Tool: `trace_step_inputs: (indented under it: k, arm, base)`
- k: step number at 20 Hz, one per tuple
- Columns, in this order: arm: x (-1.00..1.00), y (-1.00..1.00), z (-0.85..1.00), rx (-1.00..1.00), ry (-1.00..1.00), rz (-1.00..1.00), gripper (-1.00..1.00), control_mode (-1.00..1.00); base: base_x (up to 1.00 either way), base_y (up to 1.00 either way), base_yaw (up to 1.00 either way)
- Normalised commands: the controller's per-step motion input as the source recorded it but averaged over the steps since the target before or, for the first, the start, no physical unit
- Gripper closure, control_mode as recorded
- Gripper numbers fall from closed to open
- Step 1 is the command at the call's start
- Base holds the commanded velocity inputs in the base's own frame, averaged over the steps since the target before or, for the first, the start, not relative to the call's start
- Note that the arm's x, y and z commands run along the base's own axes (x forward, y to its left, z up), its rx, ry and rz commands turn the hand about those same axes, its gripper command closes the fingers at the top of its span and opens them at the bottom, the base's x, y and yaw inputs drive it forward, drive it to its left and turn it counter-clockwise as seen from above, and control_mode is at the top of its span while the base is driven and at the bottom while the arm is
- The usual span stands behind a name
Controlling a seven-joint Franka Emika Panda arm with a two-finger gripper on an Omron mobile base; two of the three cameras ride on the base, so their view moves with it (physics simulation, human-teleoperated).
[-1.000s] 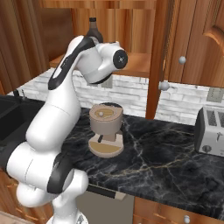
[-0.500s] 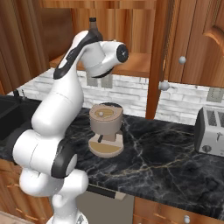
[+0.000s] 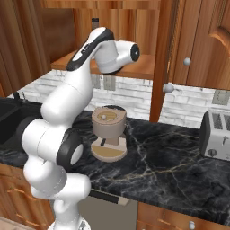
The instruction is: Move the oil and vinegar bottle and syrup bottle from the cabinet to the dining counter.
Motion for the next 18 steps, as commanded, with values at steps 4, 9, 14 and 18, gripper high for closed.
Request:
trace_step_inputs:
  k: [4, 9, 14, 18]
  arm:
    - [0.19, -0.2, 0.0, 0.03, 0.0, 0.02, -1.0, -1.0]
    - [0.11, -0.12, 0.0, 0.0, 0.0, 0.0, -1.0, -1.0]
    - [0.07, -0.04, 0.0, 0.0, 0.0, -0.02, -1.0, -1.0]
    - [0.07, 0.0, 0.0, 0.0, 0.0, -0.08, -1.0, -1.0]
  base:
    - [0.0, 0.0, 0.0]
    - [0.0, 0.0, 0.0]
    - [0.0, 0.0, 0.0]
    - [0.0, 0.0, 0.0]
